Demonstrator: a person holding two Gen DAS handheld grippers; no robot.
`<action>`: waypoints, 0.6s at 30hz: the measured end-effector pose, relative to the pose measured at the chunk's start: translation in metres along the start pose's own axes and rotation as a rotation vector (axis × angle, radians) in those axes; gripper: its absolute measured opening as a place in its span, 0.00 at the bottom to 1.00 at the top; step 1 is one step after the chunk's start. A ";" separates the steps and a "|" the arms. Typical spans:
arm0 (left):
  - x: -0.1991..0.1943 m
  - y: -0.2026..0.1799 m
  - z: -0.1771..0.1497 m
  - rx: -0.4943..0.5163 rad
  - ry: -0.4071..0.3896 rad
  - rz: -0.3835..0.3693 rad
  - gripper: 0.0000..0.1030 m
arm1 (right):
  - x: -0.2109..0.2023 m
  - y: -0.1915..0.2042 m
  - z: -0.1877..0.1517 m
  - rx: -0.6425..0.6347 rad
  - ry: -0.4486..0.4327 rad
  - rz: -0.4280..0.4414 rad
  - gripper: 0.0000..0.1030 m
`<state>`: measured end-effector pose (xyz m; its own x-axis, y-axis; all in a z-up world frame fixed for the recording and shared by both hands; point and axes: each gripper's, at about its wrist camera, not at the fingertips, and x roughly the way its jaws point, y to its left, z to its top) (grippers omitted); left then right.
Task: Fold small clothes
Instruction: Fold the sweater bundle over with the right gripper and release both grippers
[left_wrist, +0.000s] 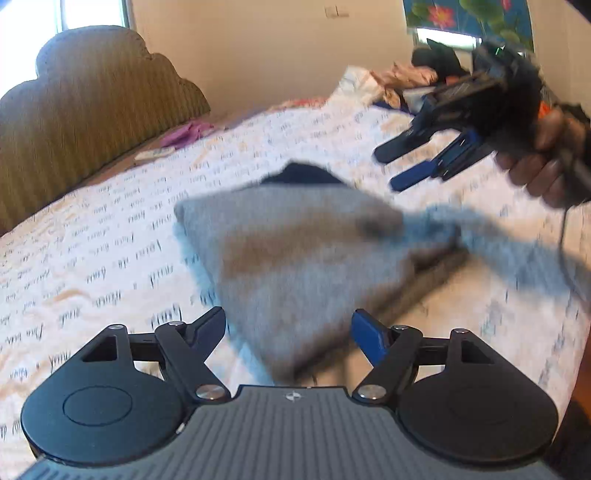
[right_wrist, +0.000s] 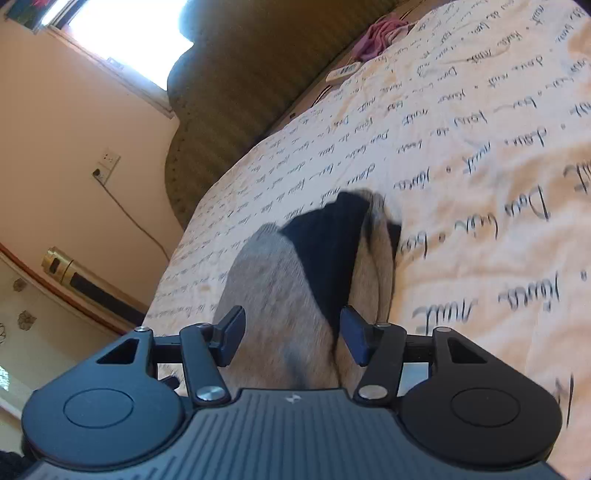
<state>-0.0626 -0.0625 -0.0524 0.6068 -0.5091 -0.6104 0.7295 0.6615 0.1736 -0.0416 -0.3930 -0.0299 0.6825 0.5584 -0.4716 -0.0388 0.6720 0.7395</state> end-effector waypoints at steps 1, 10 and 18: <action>0.004 -0.002 -0.005 -0.003 0.023 0.007 0.74 | -0.003 0.002 -0.008 -0.005 0.016 -0.017 0.55; 0.016 0.003 -0.001 -0.054 0.037 0.045 0.44 | -0.002 0.011 -0.044 -0.057 0.104 -0.125 0.31; 0.006 0.018 -0.005 -0.147 0.047 0.005 0.13 | 0.004 0.013 -0.052 -0.087 0.158 -0.139 0.10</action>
<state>-0.0479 -0.0509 -0.0571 0.5921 -0.4815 -0.6462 0.6706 0.7391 0.0637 -0.0776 -0.3567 -0.0473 0.5628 0.5221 -0.6408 -0.0201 0.7836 0.6209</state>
